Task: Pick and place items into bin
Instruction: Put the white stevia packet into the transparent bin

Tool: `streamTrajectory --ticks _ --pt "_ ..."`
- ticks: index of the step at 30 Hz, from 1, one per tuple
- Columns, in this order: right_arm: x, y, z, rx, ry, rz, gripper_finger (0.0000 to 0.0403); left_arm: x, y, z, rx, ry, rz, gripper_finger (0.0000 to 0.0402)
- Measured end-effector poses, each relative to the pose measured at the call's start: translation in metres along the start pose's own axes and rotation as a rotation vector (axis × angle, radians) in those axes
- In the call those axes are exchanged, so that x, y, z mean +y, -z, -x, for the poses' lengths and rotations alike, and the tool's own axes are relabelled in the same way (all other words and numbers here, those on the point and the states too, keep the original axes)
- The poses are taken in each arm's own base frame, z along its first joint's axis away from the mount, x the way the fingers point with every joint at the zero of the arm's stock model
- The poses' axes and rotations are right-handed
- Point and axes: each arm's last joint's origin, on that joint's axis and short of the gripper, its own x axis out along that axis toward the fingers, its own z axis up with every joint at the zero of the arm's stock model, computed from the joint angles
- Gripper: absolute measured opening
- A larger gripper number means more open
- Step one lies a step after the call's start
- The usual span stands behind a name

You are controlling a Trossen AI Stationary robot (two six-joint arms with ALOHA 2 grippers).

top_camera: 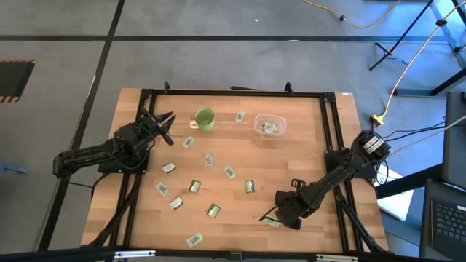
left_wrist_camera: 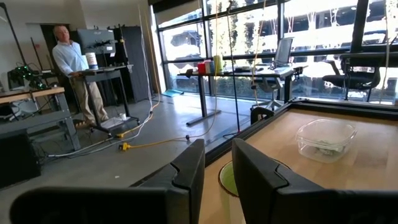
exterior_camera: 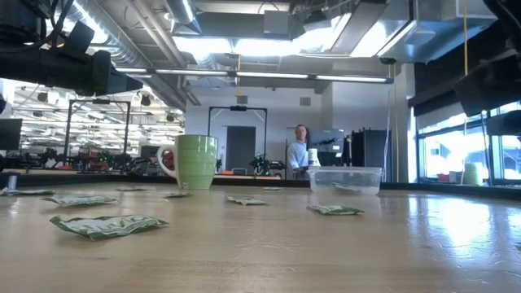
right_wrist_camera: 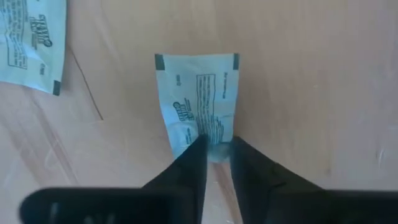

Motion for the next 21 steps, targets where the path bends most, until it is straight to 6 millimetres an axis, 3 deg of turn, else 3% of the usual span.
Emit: streamTrajectory --ticks 7,13,17,21 --pt "0.000 0.001 -0.001 0.010 0.000 -0.004 0.0008 0.000 0.000 0.000 0.000 0.000 0.000 0.0077" --pt "-0.002 -0.003 0.011 -0.013 0.009 -0.067 0.0003 0.000 0.000 0.000 0.000 0.000 0.000 0.0077" --pt "-0.009 -0.017 0.047 -0.143 0.003 -0.102 0.0002 0.000 0.000 0.000 0.000 0.000 0.000 0.0077" --pt "-0.034 -0.034 0.083 -0.251 0.046 -0.144 0.0001 0.000 0.000 0.000 0.000 0.000 0.000 0.0077"
